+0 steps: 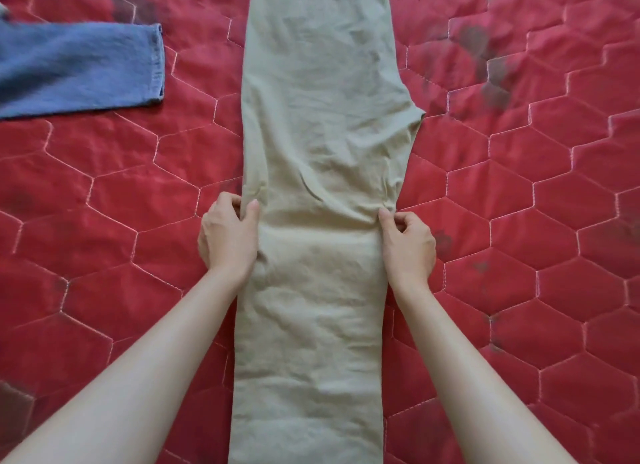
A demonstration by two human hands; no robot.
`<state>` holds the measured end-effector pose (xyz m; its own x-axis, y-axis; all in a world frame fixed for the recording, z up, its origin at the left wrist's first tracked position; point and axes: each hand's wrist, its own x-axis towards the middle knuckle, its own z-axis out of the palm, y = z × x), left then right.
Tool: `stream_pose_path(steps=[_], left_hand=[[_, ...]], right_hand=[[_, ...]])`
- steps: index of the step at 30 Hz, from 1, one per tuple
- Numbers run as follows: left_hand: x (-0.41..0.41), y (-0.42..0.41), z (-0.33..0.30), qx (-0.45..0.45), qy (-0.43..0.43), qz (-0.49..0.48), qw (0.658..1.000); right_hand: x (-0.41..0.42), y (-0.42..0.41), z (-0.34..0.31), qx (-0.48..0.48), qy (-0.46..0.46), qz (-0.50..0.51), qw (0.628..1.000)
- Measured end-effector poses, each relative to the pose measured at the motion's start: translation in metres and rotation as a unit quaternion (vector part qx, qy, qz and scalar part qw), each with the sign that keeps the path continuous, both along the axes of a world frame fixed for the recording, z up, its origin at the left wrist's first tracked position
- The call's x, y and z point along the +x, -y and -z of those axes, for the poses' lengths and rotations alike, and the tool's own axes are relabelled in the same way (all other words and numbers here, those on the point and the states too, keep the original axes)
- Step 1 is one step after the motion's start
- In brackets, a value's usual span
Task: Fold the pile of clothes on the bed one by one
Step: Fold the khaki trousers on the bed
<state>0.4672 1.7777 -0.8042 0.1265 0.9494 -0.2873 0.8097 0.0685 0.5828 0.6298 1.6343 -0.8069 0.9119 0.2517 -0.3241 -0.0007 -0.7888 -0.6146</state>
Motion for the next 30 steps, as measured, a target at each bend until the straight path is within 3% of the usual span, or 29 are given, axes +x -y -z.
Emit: stream_pose_path(steps=[7,13,18,22,24,28,30], left_hand=[[0.035,-0.053,0.002,-0.031,0.069,-0.04,0.996],[0.034,-0.048,0.005,0.015,0.014,-0.017,1.0],[0.054,-0.052,0.006,0.123,-0.028,0.072,0.989],[0.073,-0.087,0.007,-0.025,0.061,-0.096,0.993],[0.072,-0.099,0.009,-0.062,0.095,-0.124,0.986],[0.071,-0.098,0.011,-0.02,0.035,-0.074,0.996],[0.072,-0.097,0.009,0.046,-0.014,-0.04,0.998]], right_hand=[[0.03,-0.023,0.0,0.006,0.013,0.038,0.999],[0.031,-0.022,0.003,-0.026,0.002,0.034,0.999],[0.052,-0.046,-0.002,-0.006,0.011,0.022,1.0],[0.074,-0.069,-0.001,0.007,0.024,0.013,1.0],[0.084,-0.065,0.004,0.012,0.013,0.034,0.999],[0.088,-0.059,0.005,-0.011,0.009,0.044,0.999],[0.082,-0.063,0.002,-0.033,0.047,0.049,0.997]])
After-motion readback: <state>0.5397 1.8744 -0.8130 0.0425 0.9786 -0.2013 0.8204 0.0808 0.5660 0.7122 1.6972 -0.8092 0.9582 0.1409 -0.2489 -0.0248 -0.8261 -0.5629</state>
